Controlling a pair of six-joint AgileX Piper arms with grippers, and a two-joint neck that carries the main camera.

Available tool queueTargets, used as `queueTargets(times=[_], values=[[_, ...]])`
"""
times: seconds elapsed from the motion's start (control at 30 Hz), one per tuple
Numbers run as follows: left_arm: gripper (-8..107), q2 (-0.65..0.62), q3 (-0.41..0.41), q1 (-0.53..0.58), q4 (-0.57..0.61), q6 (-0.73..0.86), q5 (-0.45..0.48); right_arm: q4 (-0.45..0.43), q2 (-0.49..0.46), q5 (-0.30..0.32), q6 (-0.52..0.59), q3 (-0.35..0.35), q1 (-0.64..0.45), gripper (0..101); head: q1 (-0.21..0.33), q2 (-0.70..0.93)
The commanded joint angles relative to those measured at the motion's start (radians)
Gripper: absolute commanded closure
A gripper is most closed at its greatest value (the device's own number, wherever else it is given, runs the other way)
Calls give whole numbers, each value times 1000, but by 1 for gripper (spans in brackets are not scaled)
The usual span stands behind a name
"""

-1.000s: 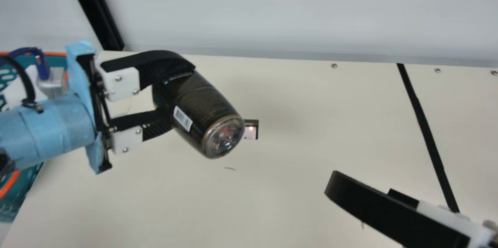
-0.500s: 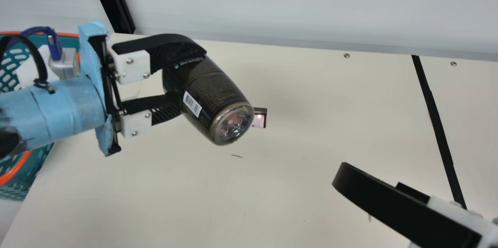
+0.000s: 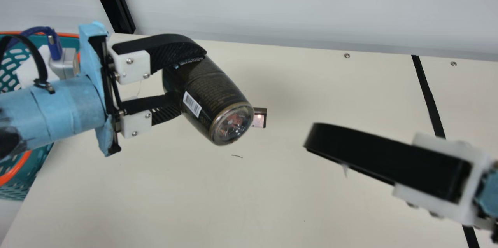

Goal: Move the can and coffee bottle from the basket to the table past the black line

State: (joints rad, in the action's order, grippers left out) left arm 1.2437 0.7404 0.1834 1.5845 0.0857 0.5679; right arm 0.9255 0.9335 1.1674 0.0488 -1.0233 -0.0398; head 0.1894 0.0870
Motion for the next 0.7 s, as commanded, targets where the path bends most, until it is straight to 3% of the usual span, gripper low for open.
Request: queueTargets(times=[0.0, 0.2, 0.23, 0.4, 0.67], values=[[89, 0, 0, 0, 0, 0, 0, 86, 35, -13, -2, -2, 34, 0, 10, 9], [89, 0, 0, 0, 0, 0, 0, 258, 110, -48, 0, 11, 92, 0, 10, 9], [89, 0, 0, 0, 0, 0, 0, 196, 98, -45, -1, 7, 87, 0, 10, 9], [89, 0, 0, 0, 0, 0, 0, 263, 112, -61, -1, 10, 93, 0, 10, 9], [89, 0, 0, 0, 0, 0, 0, 265, 123, -65, 2, 12, 90, 0, 10, 9]])
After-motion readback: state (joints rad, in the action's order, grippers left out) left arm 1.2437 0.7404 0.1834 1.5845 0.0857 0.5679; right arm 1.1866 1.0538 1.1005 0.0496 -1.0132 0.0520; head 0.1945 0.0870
